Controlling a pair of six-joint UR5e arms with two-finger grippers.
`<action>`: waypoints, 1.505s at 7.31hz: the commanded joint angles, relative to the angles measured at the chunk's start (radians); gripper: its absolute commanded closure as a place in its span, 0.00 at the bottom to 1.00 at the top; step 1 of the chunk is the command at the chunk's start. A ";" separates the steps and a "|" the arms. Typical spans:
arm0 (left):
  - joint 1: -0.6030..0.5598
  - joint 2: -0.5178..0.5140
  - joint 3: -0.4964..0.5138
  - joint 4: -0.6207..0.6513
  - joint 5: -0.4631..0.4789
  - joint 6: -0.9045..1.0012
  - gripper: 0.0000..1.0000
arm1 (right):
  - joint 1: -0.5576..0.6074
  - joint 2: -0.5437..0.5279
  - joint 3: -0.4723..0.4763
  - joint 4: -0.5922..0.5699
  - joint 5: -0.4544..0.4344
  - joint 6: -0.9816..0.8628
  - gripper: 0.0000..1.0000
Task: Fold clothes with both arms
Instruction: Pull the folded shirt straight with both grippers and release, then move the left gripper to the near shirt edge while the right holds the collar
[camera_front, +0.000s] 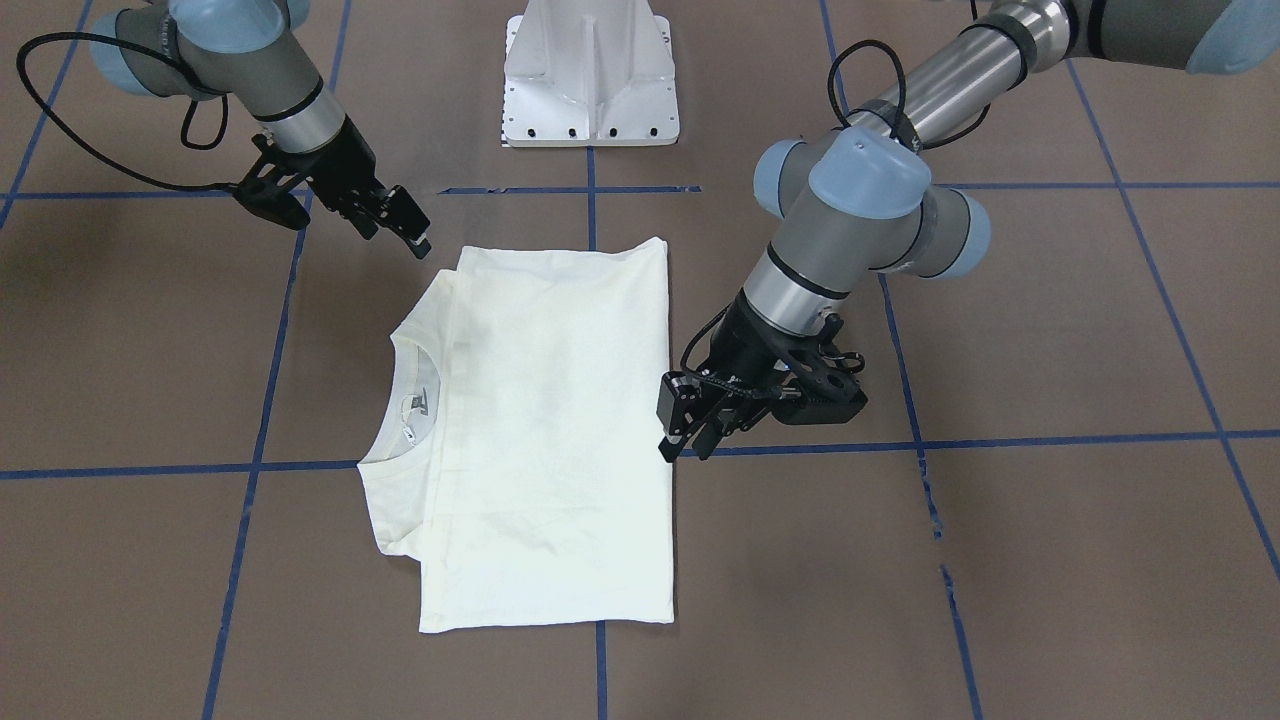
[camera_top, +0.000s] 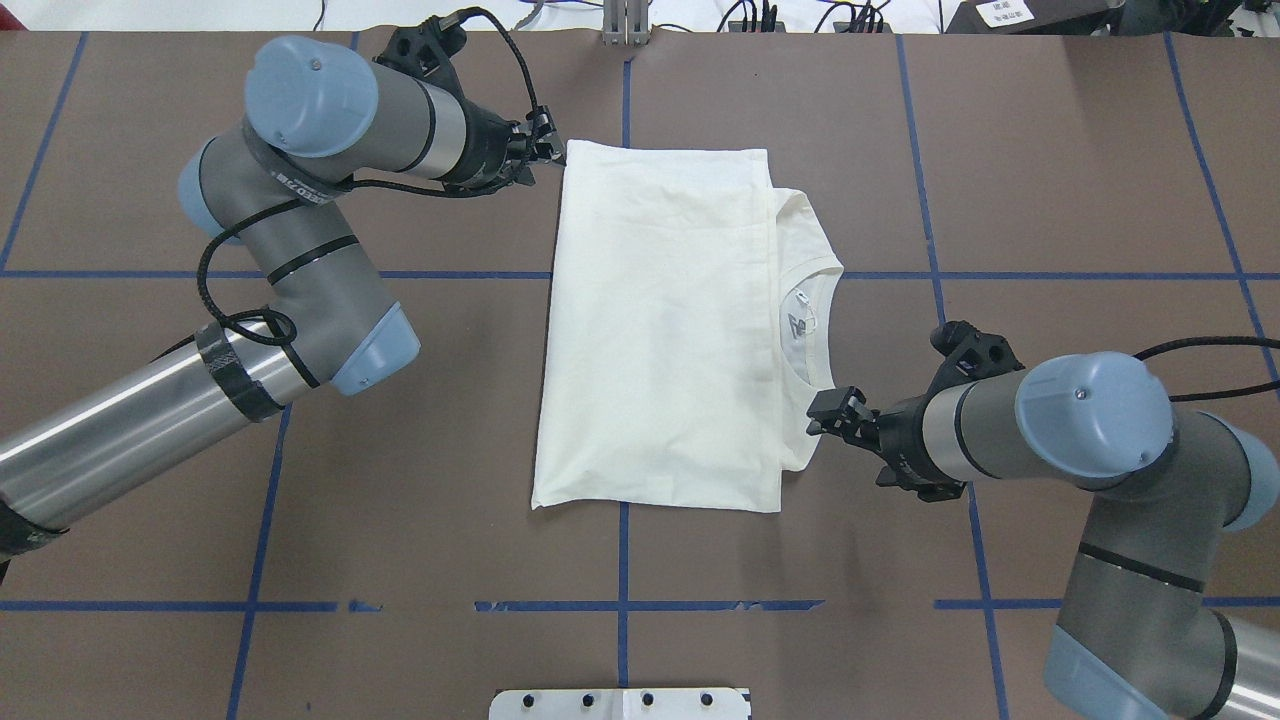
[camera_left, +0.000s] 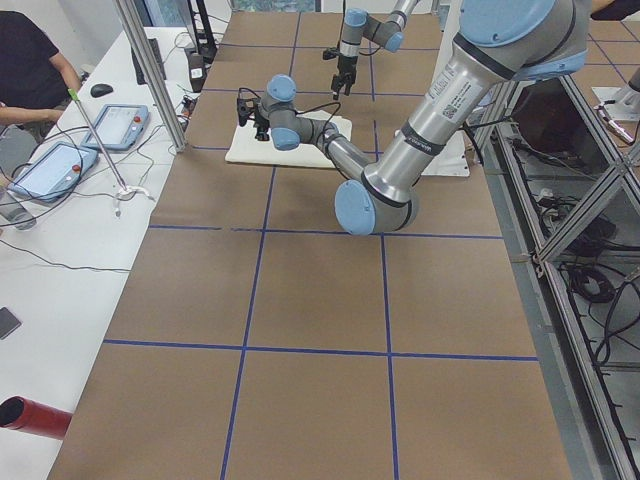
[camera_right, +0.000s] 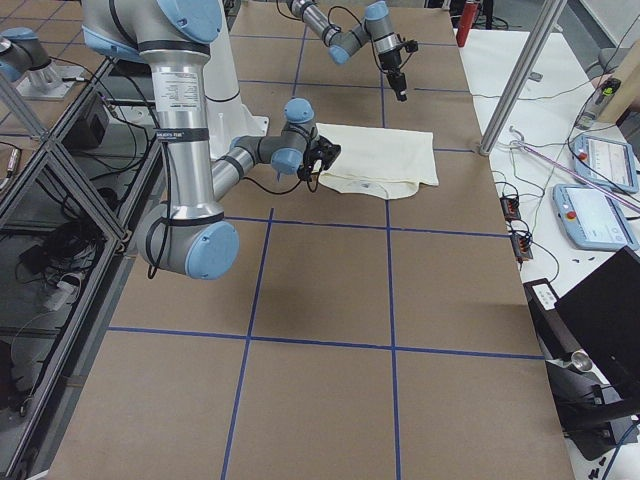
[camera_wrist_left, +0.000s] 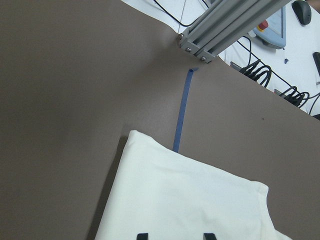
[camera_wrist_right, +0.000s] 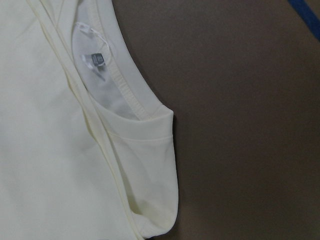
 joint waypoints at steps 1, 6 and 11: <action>0.003 0.015 -0.018 -0.004 -0.002 -0.020 0.52 | -0.084 0.070 -0.066 -0.030 -0.128 0.136 0.00; 0.010 0.017 -0.016 -0.007 0.000 -0.023 0.52 | -0.060 0.202 -0.125 -0.179 -0.151 0.216 0.06; 0.011 0.017 -0.016 -0.007 0.000 -0.023 0.52 | -0.056 0.216 -0.165 -0.187 -0.148 0.213 0.07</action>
